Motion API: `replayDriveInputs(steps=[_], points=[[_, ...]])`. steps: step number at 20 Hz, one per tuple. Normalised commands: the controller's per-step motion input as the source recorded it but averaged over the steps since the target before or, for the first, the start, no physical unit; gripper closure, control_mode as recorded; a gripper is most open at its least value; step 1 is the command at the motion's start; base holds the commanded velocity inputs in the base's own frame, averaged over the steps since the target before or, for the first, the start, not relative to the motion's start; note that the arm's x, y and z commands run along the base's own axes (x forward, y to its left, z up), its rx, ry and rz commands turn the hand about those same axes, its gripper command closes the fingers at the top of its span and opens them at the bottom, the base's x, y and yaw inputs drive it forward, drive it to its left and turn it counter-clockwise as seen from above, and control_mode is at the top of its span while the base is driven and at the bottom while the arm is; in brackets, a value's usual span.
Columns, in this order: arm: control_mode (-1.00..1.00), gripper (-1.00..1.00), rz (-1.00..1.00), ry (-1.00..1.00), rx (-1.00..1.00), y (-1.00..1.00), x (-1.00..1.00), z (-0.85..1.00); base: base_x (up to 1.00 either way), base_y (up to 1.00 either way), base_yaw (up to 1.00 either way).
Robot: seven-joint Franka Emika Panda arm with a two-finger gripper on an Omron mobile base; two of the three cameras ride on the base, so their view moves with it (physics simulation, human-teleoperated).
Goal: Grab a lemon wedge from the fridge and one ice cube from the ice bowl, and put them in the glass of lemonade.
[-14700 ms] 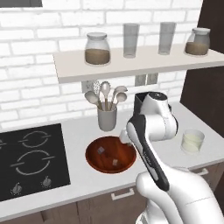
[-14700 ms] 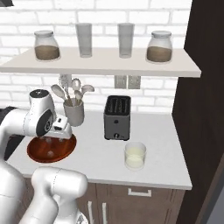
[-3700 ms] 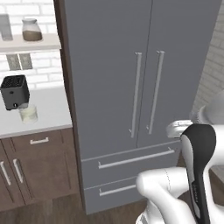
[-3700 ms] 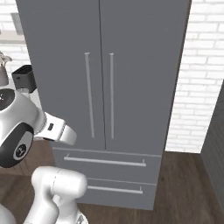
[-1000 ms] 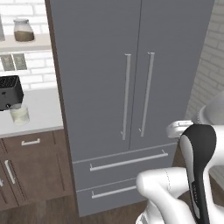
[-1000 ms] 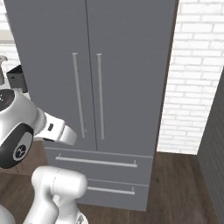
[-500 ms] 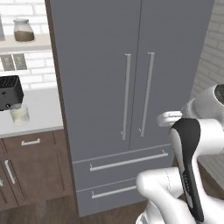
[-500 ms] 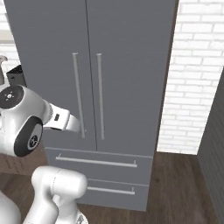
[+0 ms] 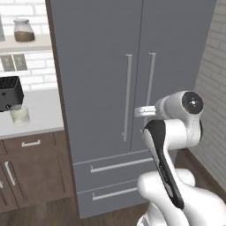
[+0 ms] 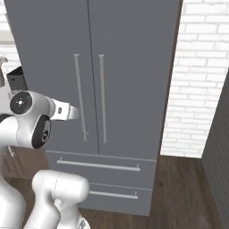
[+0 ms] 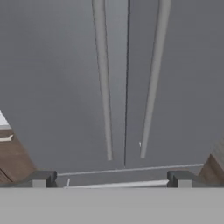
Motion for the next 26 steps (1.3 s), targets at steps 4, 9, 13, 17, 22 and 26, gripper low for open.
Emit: replayDriveInputs(steps=[4, 9, 13, 17, 22, 26], points=[[-1.00, -1.00, 0.00, 0.00, 0.00, 0.16, 0.81, 0.10, 0.00, 0.00, 0.00], [-1.00, -1.00, 0.00, 0.00, 0.00, 0.00, 0.76, 0.05, 0.00, 0.00, 0.00], [-1.00, -1.00, 0.00, 0.00, 0.03, 0.00, 0.74, 0.00, 0.00, 0.00, 0.00], [-1.00, -1.00, 0.00, -0.05, 0.00, 0.00, 0.71, -0.13, 0.00, 0.00, 0.00], [-1.00, -1.00, 0.00, -0.10, 0.00, 0.00, 0.72, -0.36, 0.00, 0.00, 0.00], [-1.00, -1.00, 0.00, -0.05, 0.00, 0.00, 0.77, -0.33, 0.00, 0.00, 0.00]])
